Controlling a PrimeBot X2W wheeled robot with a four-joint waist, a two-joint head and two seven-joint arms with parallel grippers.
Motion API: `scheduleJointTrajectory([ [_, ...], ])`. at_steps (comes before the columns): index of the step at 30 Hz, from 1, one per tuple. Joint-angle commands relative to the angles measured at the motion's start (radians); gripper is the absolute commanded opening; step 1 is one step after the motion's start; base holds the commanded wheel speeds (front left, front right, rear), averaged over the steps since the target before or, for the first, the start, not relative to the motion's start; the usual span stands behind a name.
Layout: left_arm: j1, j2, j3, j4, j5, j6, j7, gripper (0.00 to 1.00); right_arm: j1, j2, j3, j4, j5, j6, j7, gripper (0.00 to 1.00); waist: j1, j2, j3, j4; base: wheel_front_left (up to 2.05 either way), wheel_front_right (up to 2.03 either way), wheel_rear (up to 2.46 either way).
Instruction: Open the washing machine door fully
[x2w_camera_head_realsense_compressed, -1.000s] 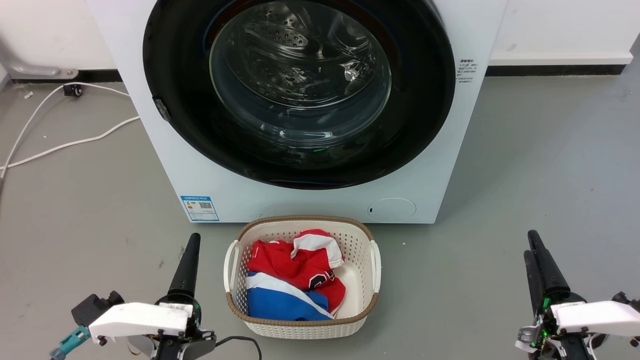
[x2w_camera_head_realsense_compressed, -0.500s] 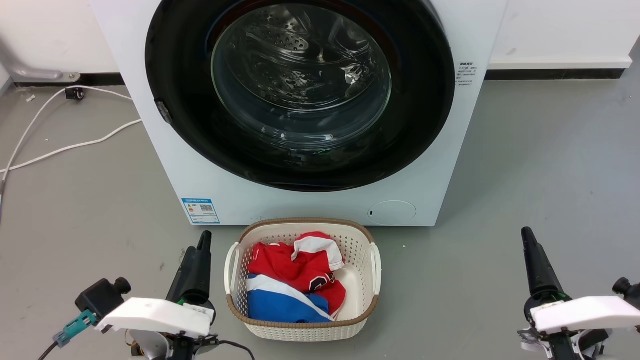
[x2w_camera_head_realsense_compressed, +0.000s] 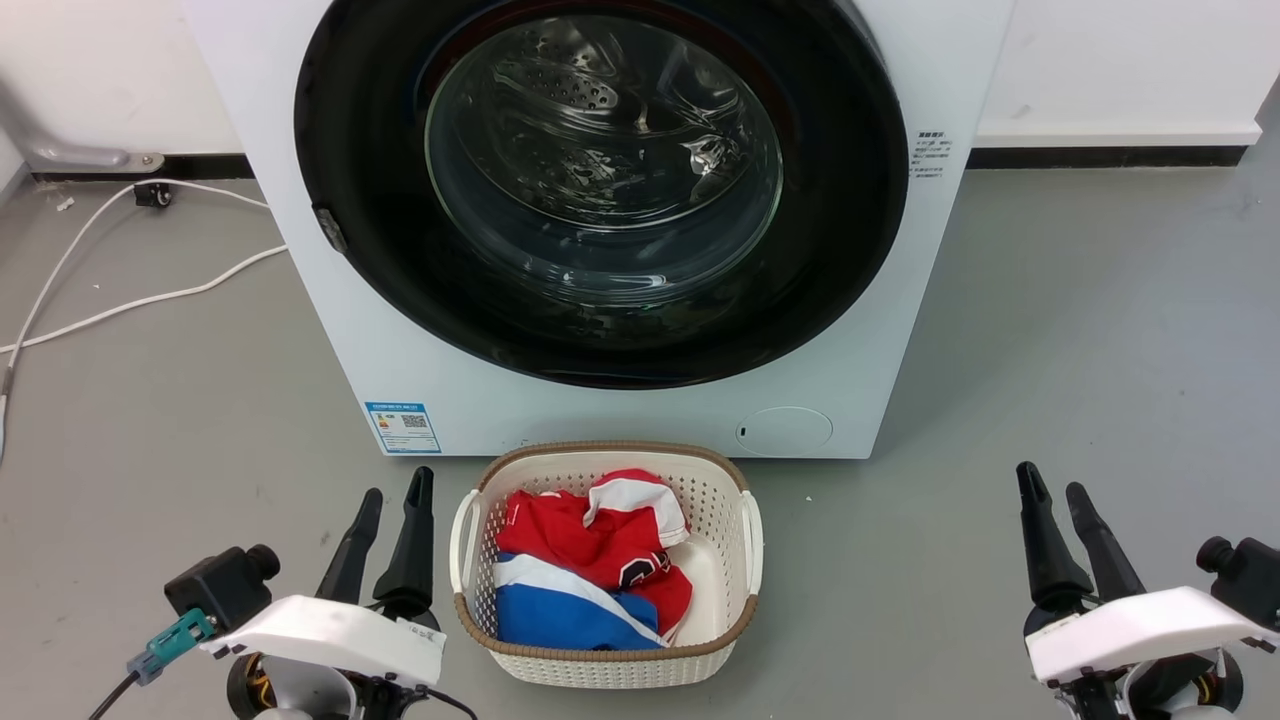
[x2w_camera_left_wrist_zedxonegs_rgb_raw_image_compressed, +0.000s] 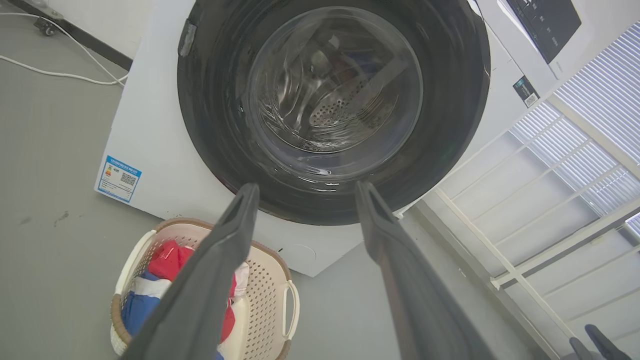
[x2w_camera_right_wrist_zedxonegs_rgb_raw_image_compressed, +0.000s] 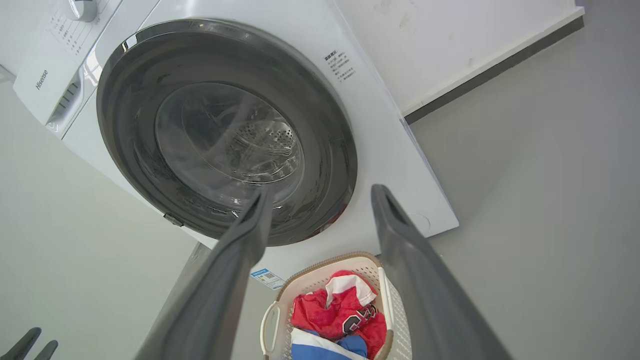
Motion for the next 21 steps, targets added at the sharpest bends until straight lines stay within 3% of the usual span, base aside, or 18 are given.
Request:
scheduleJointTrajectory([
  [1,-0.015,0.013,-0.004,-0.017,0.043,-0.001,-0.012,1.00,-0.001,0.001,0.003,-0.018,-0.042,0.001,-0.004,1.00,0.0000,-0.0001,-0.001,0.001,0.00,0.00,0.00],
  [21,-0.036,0.052,-0.059,-0.015,0.314,0.001,-0.066,1.00,0.009,0.006,0.014,-0.057,-0.286,0.002,-0.005,1.00,0.0000,-0.0001,-0.003,0.003,0.00,0.00,0.00],
])
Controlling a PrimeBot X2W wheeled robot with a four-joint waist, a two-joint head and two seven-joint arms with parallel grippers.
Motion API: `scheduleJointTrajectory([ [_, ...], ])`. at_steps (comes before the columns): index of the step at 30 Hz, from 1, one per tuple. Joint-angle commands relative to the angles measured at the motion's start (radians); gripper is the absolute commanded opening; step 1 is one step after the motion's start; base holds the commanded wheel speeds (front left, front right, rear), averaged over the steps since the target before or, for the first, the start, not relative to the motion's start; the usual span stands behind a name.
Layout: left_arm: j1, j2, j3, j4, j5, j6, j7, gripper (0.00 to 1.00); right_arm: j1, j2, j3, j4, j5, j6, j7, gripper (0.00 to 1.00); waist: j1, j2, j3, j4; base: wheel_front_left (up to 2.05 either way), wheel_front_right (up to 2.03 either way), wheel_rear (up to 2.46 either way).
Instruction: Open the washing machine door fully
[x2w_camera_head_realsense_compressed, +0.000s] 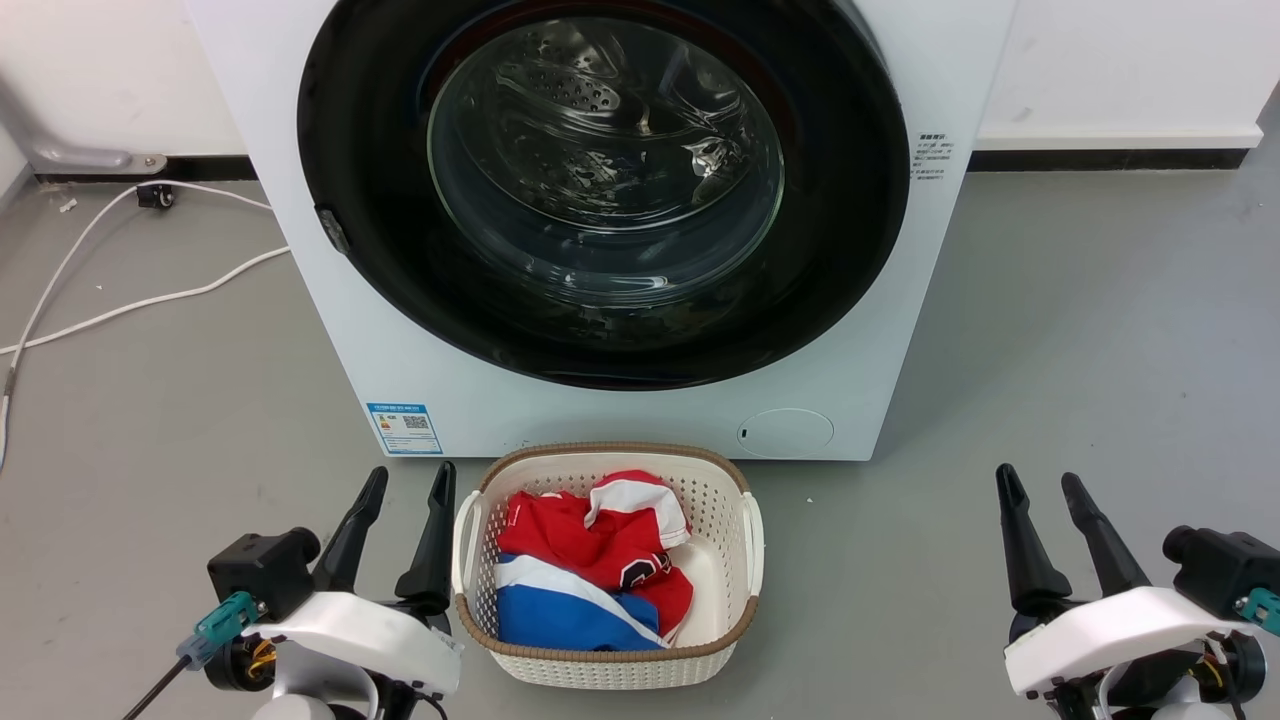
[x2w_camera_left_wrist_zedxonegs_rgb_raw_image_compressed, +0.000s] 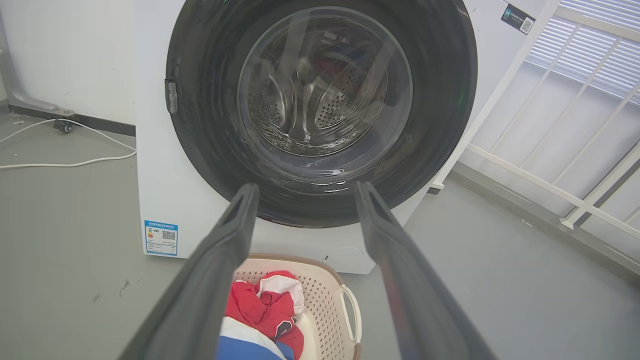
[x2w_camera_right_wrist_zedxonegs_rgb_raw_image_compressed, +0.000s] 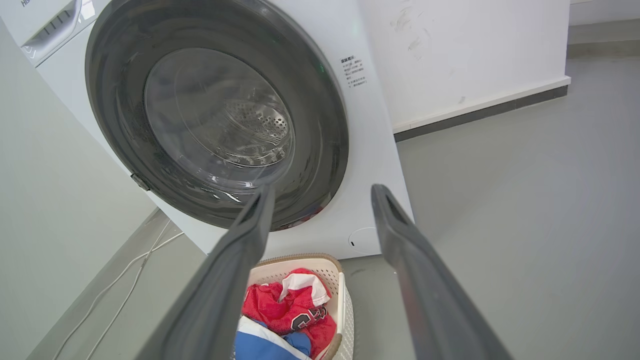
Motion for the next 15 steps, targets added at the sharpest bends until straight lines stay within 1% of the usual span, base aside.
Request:
scheduleJointTrajectory([
  [1,-0.023,0.008,-0.003,-0.007,0.032,0.002,-0.009,1.00,-0.003,0.001,0.001,-0.017,-0.035,0.002,-0.005,1.00,0.0000,-0.0001,0.001,0.000,0.00,0.00,0.00],
  [15,-0.030,0.024,0.005,0.005,0.162,0.024,-0.042,1.00,0.005,0.002,0.006,-0.040,-0.172,0.002,-0.005,1.00,0.0000,-0.0001,0.002,0.000,0.00,0.00,0.00],
])
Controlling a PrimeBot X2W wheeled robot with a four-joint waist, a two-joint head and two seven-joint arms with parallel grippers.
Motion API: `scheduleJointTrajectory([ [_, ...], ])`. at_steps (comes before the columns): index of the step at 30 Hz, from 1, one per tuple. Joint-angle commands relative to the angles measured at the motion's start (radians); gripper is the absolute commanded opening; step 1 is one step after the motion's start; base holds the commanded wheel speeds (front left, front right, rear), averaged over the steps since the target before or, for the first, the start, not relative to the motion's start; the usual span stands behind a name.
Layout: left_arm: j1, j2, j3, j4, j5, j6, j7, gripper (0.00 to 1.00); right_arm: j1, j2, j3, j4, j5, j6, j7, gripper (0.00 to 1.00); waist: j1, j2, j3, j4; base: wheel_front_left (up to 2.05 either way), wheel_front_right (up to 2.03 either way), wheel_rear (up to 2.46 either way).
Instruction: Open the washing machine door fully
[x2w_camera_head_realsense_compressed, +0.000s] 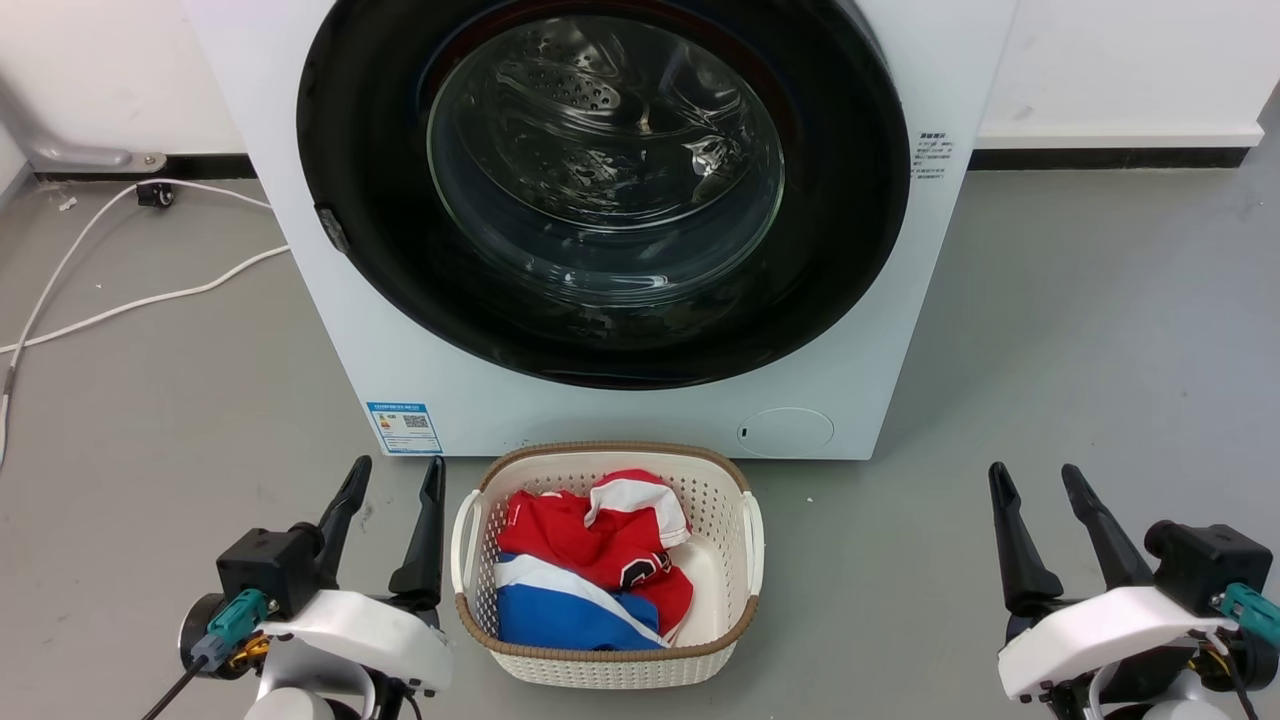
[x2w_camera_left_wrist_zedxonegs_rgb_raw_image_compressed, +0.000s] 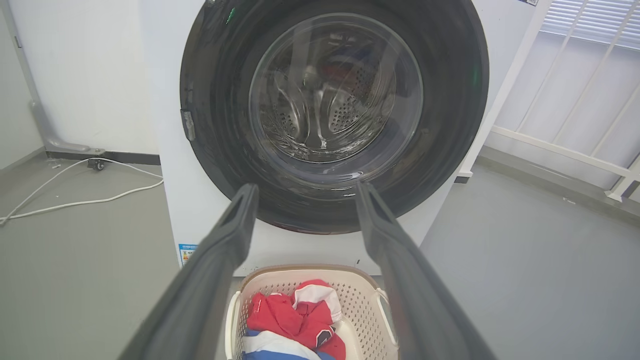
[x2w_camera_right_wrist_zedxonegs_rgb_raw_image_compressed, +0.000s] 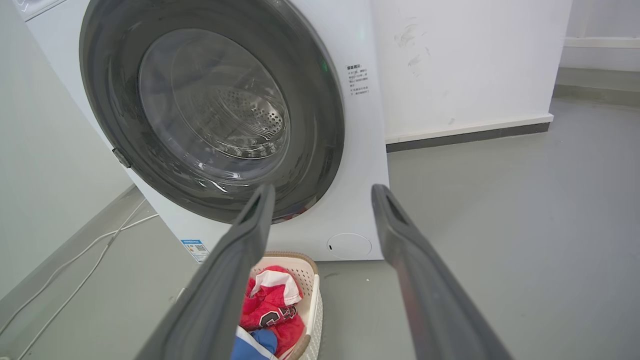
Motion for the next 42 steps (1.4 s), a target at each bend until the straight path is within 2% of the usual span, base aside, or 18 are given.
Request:
scheduleJointTrajectory([
  [1,-0.015,0.009,0.003,-0.001,0.028,0.006,-0.010,1.00,0.002,0.002,0.001,-0.012,-0.028,0.002,-0.004,1.00,0.0000,0.0000,-0.001,0.000,0.00,0.00,0.00],
  [17,-0.021,0.008,0.011,0.032,0.127,0.000,-0.043,1.00,0.015,0.002,-0.002,-0.028,-0.117,0.002,0.006,1.00,0.0000,0.0000,-0.004,0.000,0.00,0.00,0.00],
  [37,-0.030,-0.006,0.028,0.091,0.203,-0.014,-0.077,1.00,0.017,0.003,-0.005,-0.018,-0.179,0.002,-0.020,1.00,0.0000,0.0000,-0.008,-0.003,0.00,0.00,0.00],
  [42,-0.033,-0.009,0.030,0.100,0.199,-0.016,-0.078,1.00,0.016,0.003,-0.008,-0.013,-0.162,0.001,-0.022,1.00,0.0000,0.0000,-0.008,-0.002,0.00,0.00,0.00],
])
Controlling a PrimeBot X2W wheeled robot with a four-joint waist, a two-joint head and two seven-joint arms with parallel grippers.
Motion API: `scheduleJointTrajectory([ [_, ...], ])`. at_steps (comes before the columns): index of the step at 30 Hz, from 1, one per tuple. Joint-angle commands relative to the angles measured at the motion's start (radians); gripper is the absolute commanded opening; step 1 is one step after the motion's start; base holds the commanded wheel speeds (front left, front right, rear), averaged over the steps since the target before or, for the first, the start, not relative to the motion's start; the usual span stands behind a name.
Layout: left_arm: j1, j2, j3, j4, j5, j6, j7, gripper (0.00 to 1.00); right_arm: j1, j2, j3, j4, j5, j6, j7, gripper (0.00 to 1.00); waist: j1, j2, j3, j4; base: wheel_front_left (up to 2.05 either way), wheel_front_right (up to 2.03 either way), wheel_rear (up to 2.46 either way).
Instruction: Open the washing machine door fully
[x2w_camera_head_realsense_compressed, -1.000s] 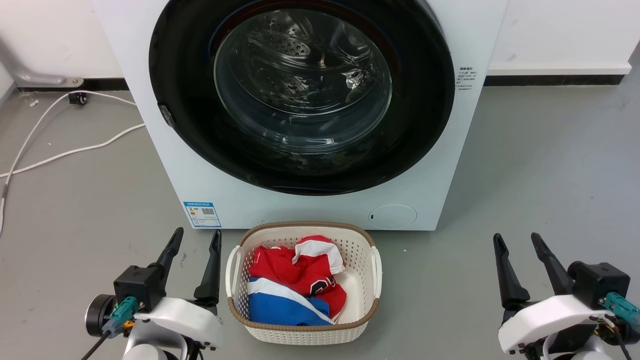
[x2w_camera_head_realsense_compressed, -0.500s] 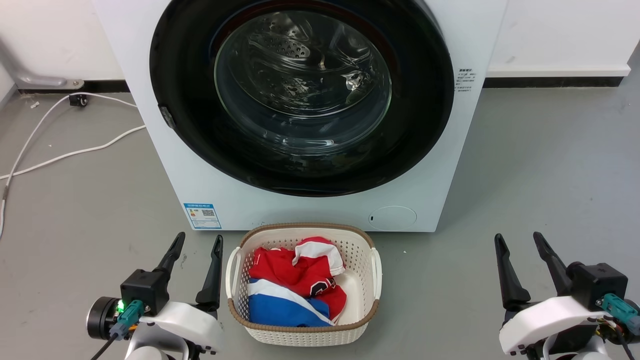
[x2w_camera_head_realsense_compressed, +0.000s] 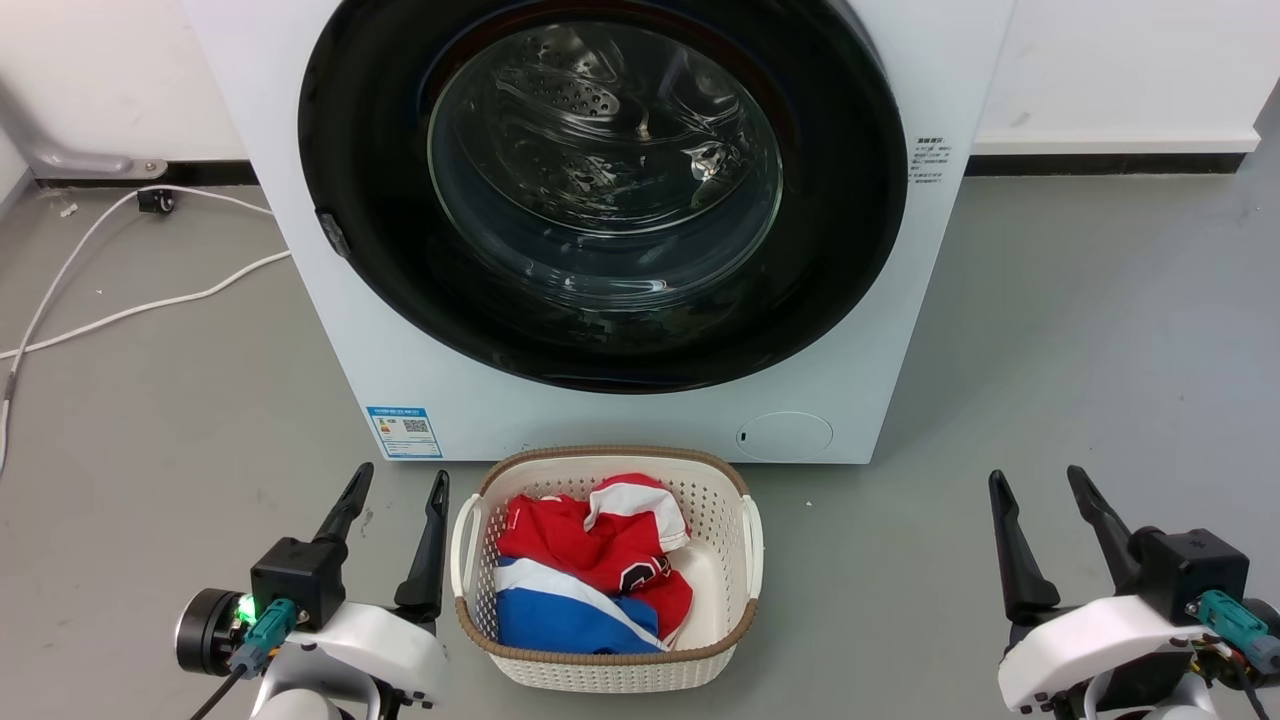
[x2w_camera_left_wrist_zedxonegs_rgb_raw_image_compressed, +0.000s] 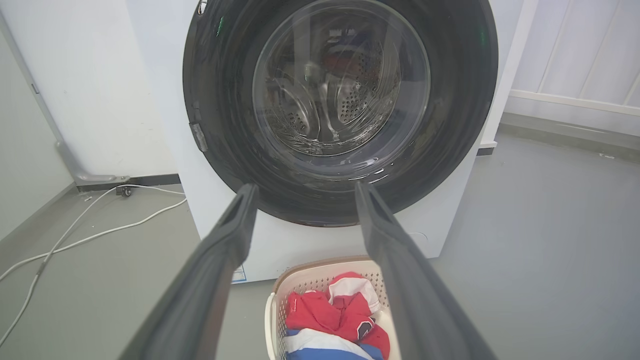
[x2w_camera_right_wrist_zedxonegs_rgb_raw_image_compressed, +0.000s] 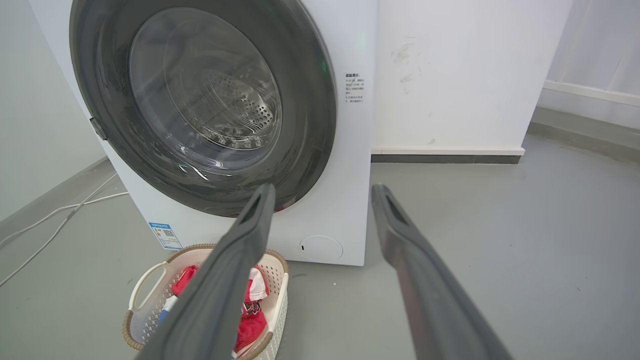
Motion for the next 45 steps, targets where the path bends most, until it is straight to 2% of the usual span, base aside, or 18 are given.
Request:
scheduleJointTrajectory([
  [1,-0.010,-0.001,0.004,0.003,0.003,-0.003,-0.004,1.00,0.003,0.002,-0.002,0.002,0.008,0.000,-0.005,1.00,0.0000,-0.0001,0.000,0.000,0.00,0.00,0.00],
  [4,-0.010,-0.004,0.006,0.004,-0.003,-0.004,-0.004,1.00,0.002,0.002,-0.005,0.006,0.022,0.000,-0.005,1.00,0.0000,-0.0001,0.000,0.001,0.00,0.00,0.00],
  [5,-0.010,-0.005,0.007,0.004,-0.004,-0.004,-0.004,1.00,0.002,0.002,-0.005,0.009,0.027,0.000,-0.005,0.71,0.0000,-0.0001,0.000,0.001,0.00,0.00,0.00],
  [6,-0.009,-0.005,0.009,0.004,-0.006,-0.004,-0.004,1.00,0.001,0.002,-0.004,0.011,0.030,0.000,-0.004,0.31,0.0000,-0.0001,0.000,0.001,0.00,0.00,0.00],
  [7,-0.008,-0.005,0.010,0.005,-0.006,-0.005,-0.004,1.00,0.001,0.002,-0.004,0.013,0.033,0.000,-0.003,0.00,0.0000,-0.0001,0.000,0.001,0.00,0.00,0.00],
  [14,-0.006,-0.006,0.013,0.005,0.000,-0.004,-0.004,1.00,0.001,0.002,-0.004,0.016,0.053,0.000,-0.007,0.00,0.0000,-0.0001,0.000,0.000,0.00,0.00,0.00],
  [18,-0.008,-0.006,0.015,0.004,0.002,-0.005,-0.004,1.00,0.002,0.002,-0.017,0.021,0.130,0.000,-0.002,0.00,0.0000,-0.0001,0.001,0.000,0.00,0.00,0.00],
  [22,-0.010,-0.006,0.015,0.003,0.005,-0.005,-0.004,1.00,0.010,0.002,-0.029,0.022,0.338,0.000,0.009,0.00,0.0000,-0.0001,0.000,0.001,0.00,0.00,0.00],
  [23,-0.010,-0.007,0.015,0.001,0.005,-0.006,-0.004,1.00,0.011,0.002,-0.032,0.024,0.427,0.000,0.011,0.00,0.0000,-0.0001,0.000,0.001,0.00,0.00,0.00],
  [35,-0.012,-0.019,0.012,-0.018,0.006,-0.007,-0.004,1.00,-0.020,0.002,-0.112,-0.006,1.159,0.000,0.038,0.00,0.0000,-0.0001,0.024,0.001,0.00,0.00,0.00],
  [38,-0.023,-0.021,0.016,-0.032,0.006,-0.007,-0.004,1.00,-0.060,0.002,-0.169,0.041,1.298,0.000,0.065,0.00,0.0000,-0.0001,0.051,-0.003,0.00,0.00,0.00],
  [44,-0.056,-0.020,0.016,-0.058,0.009,-0.007,-0.004,1.00,-0.206,-0.051,-0.269,0.244,1.390,0.000,0.126,0.00,0.0000,-0.0001,0.119,0.002,0.00,0.00,0.00],
  [45,-0.069,-0.017,0.015,-0.067,0.008,-0.007,-0.004,1.00,-0.263,-0.077,-0.284,0.314,1.405,0.000,0.149,0.00,0.0000,-0.0001,0.145,0.006,0.00,0.00,0.00],
])
